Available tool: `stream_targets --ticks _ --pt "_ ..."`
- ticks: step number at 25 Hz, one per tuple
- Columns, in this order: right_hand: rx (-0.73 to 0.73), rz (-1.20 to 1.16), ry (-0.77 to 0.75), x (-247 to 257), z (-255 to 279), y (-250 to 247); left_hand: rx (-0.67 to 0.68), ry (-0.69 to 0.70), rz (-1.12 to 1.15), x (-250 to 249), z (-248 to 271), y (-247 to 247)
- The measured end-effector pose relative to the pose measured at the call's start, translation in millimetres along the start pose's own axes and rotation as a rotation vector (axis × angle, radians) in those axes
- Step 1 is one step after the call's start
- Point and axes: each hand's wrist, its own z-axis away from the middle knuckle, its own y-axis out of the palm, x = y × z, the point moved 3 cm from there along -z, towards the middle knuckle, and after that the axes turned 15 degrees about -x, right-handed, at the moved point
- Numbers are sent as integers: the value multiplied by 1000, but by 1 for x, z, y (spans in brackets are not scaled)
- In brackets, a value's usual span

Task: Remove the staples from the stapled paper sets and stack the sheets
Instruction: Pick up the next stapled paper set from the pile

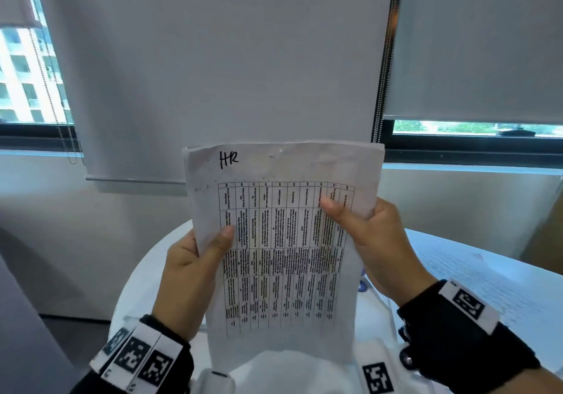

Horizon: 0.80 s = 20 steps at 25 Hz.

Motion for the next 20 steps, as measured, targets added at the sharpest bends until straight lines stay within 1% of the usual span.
stream_targets --ticks 4,5,8,9,10,11,12,13,14,15,16,17,18,20 --pt "23 123 40 -15 6 1 -13 -20 -93 21 9 -6" --pt "57 108 63 -14 3 3 -32 -8 -103 23 6 -6" --pt "171 -47 188 -14 -17 2 -78 12 -117 21 -3 -11" --pt "169 -50 218 -21 -28 0 -86 9 -129 19 -6 -14" --pt "135 8 238 -34 -42 -3 -96 1 -141 18 -8 -17" --pt "81 174 238 -53 -57 -9 -109 -17 -146 18 -10 -22" --pt "56 445 206 -73 -70 -16 -120 -46 -136 19 -11 -28" --pt "82 766 175 -96 -82 -24 -127 -87 -117 20 -11 -32" --pt "151 1048 157 -117 -88 -31 -137 -130 -104 21 -10 -37" --pt "242 1251 143 -135 -90 -36 -143 -165 -97 23 -8 -42" --pt "333 1389 120 -148 -88 -38 -152 -193 -93 24 -6 -46" --pt "413 1474 94 -158 -86 -39 -165 -218 -98 28 -3 -50" --pt "473 1516 76 -164 -82 -37 -175 -239 -114 31 -1 -53" --pt "532 1518 50 -170 -75 -32 -178 -291 -152 38 5 -59"
